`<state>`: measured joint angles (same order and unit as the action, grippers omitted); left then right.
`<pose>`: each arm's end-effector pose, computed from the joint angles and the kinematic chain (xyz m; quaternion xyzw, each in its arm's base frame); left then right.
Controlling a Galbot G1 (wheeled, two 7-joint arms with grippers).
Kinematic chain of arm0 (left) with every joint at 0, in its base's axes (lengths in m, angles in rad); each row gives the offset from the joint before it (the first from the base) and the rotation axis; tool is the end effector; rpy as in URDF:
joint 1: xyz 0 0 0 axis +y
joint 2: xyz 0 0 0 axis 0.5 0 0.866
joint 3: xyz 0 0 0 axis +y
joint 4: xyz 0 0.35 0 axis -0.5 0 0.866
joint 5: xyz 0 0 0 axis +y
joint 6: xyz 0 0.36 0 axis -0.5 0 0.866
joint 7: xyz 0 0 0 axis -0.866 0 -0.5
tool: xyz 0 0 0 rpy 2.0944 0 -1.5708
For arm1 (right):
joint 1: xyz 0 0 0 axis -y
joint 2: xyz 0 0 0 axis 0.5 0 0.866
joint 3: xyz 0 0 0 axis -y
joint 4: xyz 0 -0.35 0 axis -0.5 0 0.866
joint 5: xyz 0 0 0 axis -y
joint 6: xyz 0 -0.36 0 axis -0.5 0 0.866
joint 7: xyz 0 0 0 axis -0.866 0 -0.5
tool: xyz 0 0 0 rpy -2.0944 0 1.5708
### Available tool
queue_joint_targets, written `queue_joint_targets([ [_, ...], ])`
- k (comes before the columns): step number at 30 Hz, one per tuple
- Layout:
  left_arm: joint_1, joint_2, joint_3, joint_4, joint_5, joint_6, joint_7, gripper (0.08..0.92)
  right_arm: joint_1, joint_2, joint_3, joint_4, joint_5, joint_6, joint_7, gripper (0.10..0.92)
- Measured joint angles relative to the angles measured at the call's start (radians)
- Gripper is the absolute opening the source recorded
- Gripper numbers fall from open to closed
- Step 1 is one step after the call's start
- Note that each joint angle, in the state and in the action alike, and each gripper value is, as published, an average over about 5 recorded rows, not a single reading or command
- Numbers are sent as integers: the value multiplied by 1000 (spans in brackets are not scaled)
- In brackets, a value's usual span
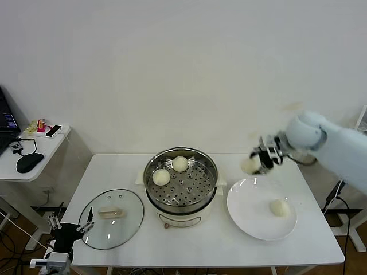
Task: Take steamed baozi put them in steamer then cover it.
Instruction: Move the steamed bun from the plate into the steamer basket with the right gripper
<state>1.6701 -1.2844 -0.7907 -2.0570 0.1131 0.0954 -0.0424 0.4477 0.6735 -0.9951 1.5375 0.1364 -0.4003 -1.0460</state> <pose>0.1614 0.1319 -0.3015 0.0669 -0.9630 -0.2448 0.0910 0.5066 -0.0588 -0.0197 0.4792 -0.5939 0.5827 0.2797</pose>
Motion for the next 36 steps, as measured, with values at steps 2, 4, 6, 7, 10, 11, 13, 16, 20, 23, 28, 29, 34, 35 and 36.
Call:
queue_joint_targets([
  [2, 0, 1, -3, 1, -1, 0, 0, 823, 38, 42, -28, -2, 25, -1, 10, 626],
  [4, 1, 2, -7, 1, -2, 0, 0, 823, 65, 84, -52, -6, 48, 0, 20, 627],
  [6, 3, 1, -11, 0, -3, 0, 0, 823, 85, 126, -73, -13, 69, 6, 29, 628],
  [7, 4, 1, -13, -1, -5, 0, 0, 823, 93, 147, -84, -18, 79, 11, 32, 628],
  [10, 9, -3, -20, -5, -9, 0, 1, 823, 104, 210, -111, -34, 98, 35, 35, 628],
  [11, 10, -5, -22, -6, -10, 0, 1, 823, 106, 229, -120, -40, 102, 46, 35, 628],
  [13, 13, -6, -27, -7, -12, 0, 1, 823, 106, 265, -136, -50, 105, 68, 35, 628],
  [16, 15, -8, -35, -7, -13, 0, 1, 823, 100, 310, -160, -56, 100, 106, 34, 628],
  [20, 14, -10, -43, -6, -15, 0, 1, 823, 84, 358, -191, -59, 78, 164, 34, 628],
  [23, 13, -13, -46, -5, -16, 0, 1, 823, 70, 387, -211, -62, 51, 211, 33, 628],
  [28, 13, -17, -48, -3, -17, -1, 1, 823, 51, 427, -239, -70, 7, 285, 30, 628],
  [29, 13, -17, -49, -2, -18, -1, 1, 823, 47, 433, -243, -71, 1, 298, 30, 628],
  [34, 13, -16, -55, 1, -23, -3, 2, 823, 31, 465, -262, -77, -30, 360, 32, 628],
  [35, 14, -16, -56, 1, -24, -3, 2, 823, 30, 471, -264, -78, -36, 370, 33, 628],
  [36, 14, -15, -58, 2, -25, -3, 2, 823, 29, 476, -266, -79, -42, 379, 33, 628],
])
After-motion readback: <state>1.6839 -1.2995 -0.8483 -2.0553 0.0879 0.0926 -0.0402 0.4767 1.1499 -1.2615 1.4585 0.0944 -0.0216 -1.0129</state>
